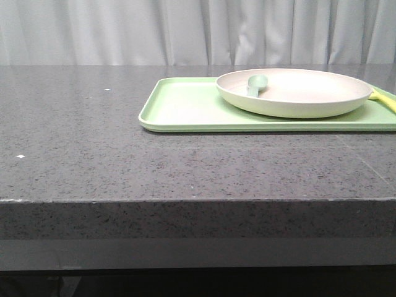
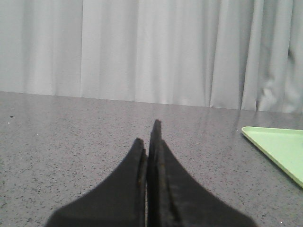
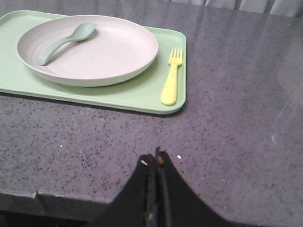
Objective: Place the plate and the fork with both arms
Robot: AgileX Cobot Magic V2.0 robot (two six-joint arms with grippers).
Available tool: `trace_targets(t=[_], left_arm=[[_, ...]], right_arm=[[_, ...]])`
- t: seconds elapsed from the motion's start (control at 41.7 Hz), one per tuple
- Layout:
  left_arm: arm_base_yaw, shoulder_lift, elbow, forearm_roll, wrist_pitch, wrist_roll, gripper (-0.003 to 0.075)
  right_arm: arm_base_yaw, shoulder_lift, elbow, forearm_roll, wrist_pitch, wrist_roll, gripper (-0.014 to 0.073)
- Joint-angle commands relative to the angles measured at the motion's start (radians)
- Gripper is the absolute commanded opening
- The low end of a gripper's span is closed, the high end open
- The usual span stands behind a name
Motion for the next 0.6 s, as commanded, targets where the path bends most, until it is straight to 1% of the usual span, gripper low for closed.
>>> trace_targets(t=[0.0,0.048,0.144,0.312,0.576], left_arm=[[-0.004,-0.023,0.003,-0.009,-0.084,-0.01,-0.0018],[-0.004,-0.023,0.003,-0.009,-0.084,-0.01,-0.0018],[-0.004,-0.023,0.003,-0.009,-0.084,-0.01,-0.0018],[-0.004,-0.023,0.003,-0.009,-0.084,-0.01,-0.0018],[-0.004,-0.022,0.003,-0.009,-0.084,-0.01,-0.0018]], right_arm=[[-0.031,-0.067,0.077,0.064,-0.167,-0.011,-0.0064],[-0.042,-0.096,0.117,0.092,-0.179,-0.011,-0.0064],[-0.047,-0.143,0.174,0.098,-0.233,-0.017,-0.0064],[-0.048,-0.178,0.256,0.098,-0.413,-0.023,-0.0064],[-0.061,-0.179,0.256,0.097,-0.443,-0.023,-0.0064]])
